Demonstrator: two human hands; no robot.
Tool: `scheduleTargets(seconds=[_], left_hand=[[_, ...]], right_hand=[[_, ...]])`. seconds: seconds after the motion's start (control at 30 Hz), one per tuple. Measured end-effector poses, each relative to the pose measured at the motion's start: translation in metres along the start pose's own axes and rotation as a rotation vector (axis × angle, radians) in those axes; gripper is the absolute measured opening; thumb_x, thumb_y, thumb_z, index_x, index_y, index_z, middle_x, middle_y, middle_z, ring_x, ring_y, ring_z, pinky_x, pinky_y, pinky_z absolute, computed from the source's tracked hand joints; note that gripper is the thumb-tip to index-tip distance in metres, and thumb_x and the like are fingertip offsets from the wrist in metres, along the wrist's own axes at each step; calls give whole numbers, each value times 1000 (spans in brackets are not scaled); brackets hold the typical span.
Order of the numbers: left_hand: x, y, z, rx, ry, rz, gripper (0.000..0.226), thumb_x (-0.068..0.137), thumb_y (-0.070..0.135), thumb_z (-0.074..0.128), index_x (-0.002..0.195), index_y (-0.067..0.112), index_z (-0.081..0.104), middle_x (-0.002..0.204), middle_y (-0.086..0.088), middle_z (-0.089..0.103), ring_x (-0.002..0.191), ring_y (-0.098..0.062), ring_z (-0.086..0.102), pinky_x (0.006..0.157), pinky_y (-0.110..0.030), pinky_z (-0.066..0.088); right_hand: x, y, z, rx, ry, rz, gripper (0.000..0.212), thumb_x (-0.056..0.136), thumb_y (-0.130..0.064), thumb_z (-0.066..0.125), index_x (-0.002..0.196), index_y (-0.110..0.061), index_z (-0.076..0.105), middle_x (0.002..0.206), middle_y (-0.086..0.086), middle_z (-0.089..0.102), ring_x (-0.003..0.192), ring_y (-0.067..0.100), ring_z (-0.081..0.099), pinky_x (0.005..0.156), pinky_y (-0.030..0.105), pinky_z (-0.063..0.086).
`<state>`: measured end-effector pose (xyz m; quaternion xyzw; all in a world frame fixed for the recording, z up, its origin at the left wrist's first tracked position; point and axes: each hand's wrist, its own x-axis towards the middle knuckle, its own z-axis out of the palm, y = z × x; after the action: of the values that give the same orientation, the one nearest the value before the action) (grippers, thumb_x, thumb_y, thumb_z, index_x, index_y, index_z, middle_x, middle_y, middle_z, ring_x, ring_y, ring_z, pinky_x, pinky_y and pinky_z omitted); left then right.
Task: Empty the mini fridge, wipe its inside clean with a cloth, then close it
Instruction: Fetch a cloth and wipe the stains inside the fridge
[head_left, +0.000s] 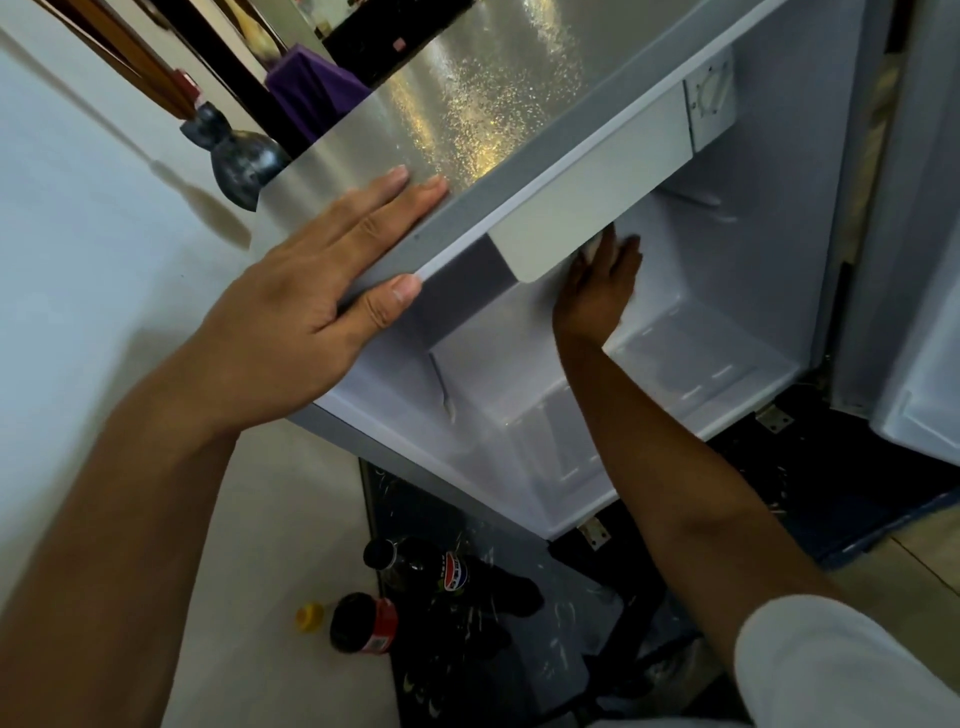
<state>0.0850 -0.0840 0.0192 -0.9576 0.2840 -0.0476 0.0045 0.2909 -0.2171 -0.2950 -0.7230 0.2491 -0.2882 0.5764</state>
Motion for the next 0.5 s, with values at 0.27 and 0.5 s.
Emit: scheduleTargets(seconds=[0.27,0.5], left_hand=[[-2,-1,0,-2,-1,1,60,101,50,37,156,47,14,166,19,15,153,-5,16,119,-51,32],[-1,-2,1,7,-1,4,60,102,48,37,157,47,13,167,18,14,153,-6,17,120,-43,30]], right_hand=[[-110,7,24,37,-189,24,64,99,-20,53,157,-18,27,164,22,18,150,40,23,120,56,26],[-115,46,-7,-191,-214,147,67,74,-34,77,133,-16,50,129,17,53,116,41,53,90,49,47]])
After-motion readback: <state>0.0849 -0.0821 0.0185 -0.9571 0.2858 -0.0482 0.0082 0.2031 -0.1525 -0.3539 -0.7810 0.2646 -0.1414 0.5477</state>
